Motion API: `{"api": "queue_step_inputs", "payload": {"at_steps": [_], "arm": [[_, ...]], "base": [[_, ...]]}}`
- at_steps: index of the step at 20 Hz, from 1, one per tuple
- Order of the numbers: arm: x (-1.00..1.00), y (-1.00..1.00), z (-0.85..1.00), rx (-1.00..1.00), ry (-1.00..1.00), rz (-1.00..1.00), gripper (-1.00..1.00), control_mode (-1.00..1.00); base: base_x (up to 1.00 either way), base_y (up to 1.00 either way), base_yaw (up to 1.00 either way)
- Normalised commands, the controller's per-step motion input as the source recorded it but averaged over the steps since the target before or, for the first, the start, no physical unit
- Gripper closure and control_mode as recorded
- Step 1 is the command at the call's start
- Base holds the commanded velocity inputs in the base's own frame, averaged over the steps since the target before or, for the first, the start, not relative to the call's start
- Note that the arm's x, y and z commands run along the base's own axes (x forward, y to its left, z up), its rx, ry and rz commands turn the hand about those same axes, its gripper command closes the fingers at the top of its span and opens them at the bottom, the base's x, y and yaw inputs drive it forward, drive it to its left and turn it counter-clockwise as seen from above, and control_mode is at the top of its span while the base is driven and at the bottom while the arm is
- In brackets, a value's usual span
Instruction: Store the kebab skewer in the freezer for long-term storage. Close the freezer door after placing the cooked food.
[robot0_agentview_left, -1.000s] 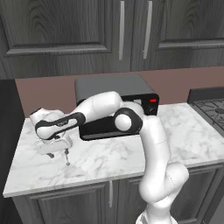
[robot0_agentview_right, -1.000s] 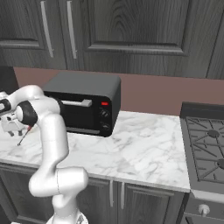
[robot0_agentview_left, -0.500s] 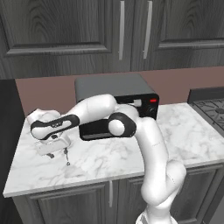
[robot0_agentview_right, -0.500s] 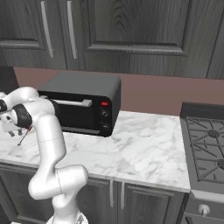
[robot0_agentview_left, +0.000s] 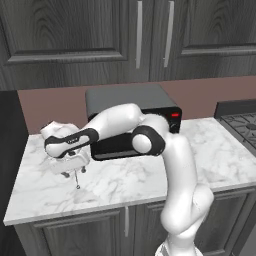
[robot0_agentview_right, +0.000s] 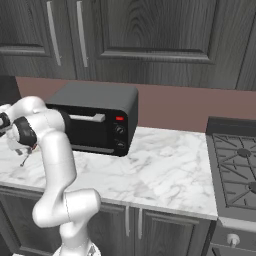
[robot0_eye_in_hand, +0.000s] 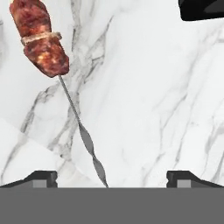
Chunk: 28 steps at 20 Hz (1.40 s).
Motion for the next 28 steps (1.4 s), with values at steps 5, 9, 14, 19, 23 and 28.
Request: {"api": "queue_step_inputs", "payload": {"at_steps": [5,9,14,19,23,28], "arm": [[-0.03,-0.08,0.00,0.09,-0.24,0.00,-1.00,-1.00],[0.03,0.00,-0.19,0.03,-0.19,0.00,-1.00,-1.00],[0.07,0.00,-0.34,0.01,-0.06,0.00,-1.00,-1.00],[0.07,0.01,-0.30,0.02,0.00,0.00,-1.00,-1.00],[0.02,0.03,-0.21,0.03,0.00,0.00,-1.00,-1.00],[0.00,0.06,-0.22,0.02,0.00,0.00,1.00,-1.00]], "base": [[0.00,0.00,0.00],[0.00,0.00,0.00],[0.00,0.00,0.00],[0.00,0.00,0.00],[0.00,0.00,0.00],[0.00,0.00,0.00]]}}
